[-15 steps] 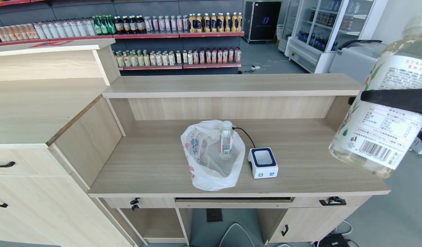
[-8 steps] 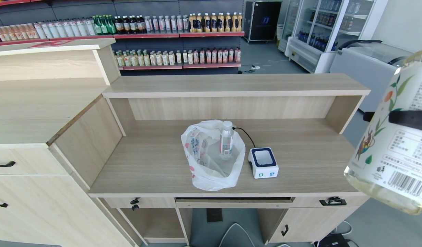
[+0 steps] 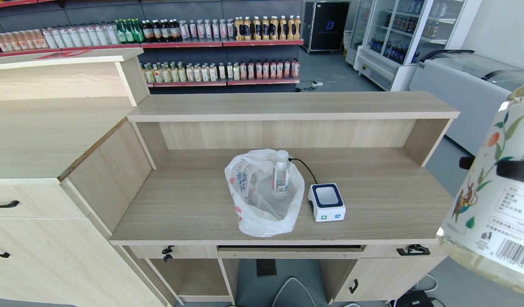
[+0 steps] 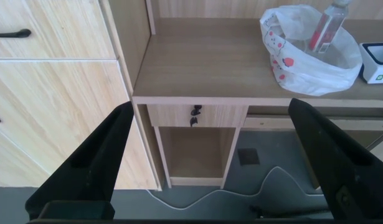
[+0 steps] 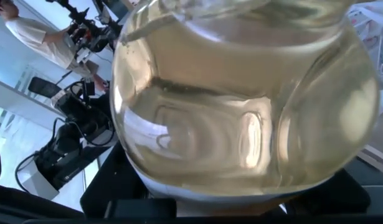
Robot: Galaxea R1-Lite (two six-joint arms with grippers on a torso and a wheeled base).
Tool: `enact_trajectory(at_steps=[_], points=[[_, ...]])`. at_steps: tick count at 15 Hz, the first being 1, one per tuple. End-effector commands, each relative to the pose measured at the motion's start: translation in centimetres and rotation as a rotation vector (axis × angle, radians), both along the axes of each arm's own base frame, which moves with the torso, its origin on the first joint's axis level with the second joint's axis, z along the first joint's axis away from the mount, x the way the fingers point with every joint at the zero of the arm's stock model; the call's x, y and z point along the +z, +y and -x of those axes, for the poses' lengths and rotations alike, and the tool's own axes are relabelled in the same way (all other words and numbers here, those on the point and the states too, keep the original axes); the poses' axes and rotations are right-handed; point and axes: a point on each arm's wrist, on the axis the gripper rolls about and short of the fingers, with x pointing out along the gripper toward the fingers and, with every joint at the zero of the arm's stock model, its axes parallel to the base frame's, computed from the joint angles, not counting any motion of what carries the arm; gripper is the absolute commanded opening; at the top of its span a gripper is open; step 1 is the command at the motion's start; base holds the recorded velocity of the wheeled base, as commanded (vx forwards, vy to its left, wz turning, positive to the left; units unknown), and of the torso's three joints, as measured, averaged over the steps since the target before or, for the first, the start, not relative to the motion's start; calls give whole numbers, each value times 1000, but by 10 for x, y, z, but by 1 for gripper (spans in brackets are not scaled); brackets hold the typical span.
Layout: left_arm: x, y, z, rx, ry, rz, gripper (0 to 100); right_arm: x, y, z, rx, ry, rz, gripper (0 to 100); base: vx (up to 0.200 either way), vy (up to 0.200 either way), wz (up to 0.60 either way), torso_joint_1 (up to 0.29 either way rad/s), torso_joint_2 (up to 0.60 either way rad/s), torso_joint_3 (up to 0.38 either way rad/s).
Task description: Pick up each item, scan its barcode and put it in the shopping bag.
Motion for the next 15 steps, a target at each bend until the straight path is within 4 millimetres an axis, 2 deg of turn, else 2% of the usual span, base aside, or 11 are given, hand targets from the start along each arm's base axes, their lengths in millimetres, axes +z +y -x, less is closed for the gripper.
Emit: enact_trajectory(at_steps=[1,7,15], points=[[0,0,0,1,-1,0,100,-1,1,-1,4,7,-1,0,0,0,0,0,0,0],[0,0,0,1,-1,0,100,5,8,1,64,22,-20,0,0,0,0,0,0,0],[0,0,0,1,-1,0,100,1,8,1,64,33,-14,0,0,0,0,0,0,0]])
